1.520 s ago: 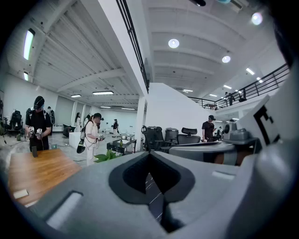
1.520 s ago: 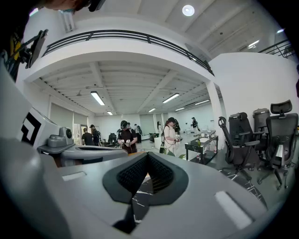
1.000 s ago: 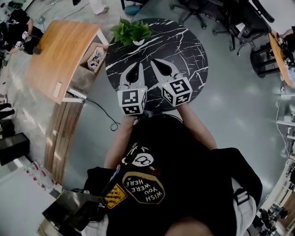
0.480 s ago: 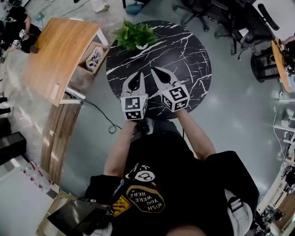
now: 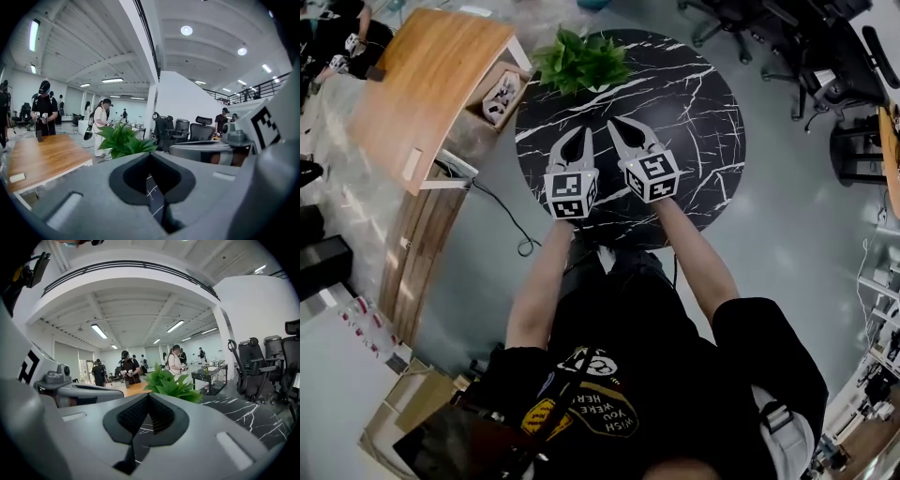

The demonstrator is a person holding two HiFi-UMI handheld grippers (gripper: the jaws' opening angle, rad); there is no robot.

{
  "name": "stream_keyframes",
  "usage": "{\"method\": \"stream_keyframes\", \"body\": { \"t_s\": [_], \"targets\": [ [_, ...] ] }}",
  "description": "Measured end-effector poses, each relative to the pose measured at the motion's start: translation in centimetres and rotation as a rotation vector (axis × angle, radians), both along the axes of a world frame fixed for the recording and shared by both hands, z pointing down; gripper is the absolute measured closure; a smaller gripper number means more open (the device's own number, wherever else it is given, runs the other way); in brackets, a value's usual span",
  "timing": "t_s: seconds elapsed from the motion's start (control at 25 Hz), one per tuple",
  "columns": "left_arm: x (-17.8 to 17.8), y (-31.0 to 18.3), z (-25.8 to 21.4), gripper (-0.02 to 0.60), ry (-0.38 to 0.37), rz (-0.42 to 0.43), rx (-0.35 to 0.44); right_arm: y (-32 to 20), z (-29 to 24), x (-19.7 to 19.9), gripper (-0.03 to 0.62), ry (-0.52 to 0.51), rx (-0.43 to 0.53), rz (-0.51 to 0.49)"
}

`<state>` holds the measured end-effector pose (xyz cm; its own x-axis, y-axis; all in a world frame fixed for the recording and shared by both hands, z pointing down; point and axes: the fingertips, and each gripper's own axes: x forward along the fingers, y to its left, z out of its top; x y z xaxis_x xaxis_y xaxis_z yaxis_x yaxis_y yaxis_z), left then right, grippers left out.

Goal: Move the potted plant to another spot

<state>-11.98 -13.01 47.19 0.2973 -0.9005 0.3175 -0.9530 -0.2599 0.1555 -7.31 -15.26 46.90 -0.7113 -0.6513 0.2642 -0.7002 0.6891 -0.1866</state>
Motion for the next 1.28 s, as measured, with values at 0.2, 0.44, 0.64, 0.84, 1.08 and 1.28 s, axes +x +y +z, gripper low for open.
{"method": "stream_keyframes", "body": {
  "t_s": [0.2, 0.44, 0.64, 0.84, 1.08, 1.28],
  "targets": [
    [-1.0, -2.1, 2.4, 0.578, -0.002, -0.036, -0.019, -3.2, 4.7, -0.8, 0.592, 0.011, 0.004, -0.013],
    [-2.8, -3.6, 5.8, 0.578, 0.018, -0.044, -0.038, -8.1, 13.3, -2.5, 0.347, 0.045, -0.033, 0.022],
    [-4.2, -4.1, 7.8, 0.578, 0.057, -0.042, -0.040, -12.8, 18.4, -3.0, 0.258, 0.115, -0.020, 0.121],
    [-5.0, -4.5, 9.0, 0.577, 0.052, -0.036, -0.048, -16.8, 20.2, -4.0, 0.167, 0.117, 0.001, 0.194],
    [-5.1, -4.7, 9.0, 0.578, 0.075, -0.032, -0.046, -20.3, 20.8, -5.1, 0.105, 0.149, 0.035, 0.219],
    [-4.7, -4.2, 9.3, 0.578, 0.087, -0.014, -0.050, -21.6, 21.4, -5.1, 0.082, 0.158, 0.026, 0.208]
  ]
}}
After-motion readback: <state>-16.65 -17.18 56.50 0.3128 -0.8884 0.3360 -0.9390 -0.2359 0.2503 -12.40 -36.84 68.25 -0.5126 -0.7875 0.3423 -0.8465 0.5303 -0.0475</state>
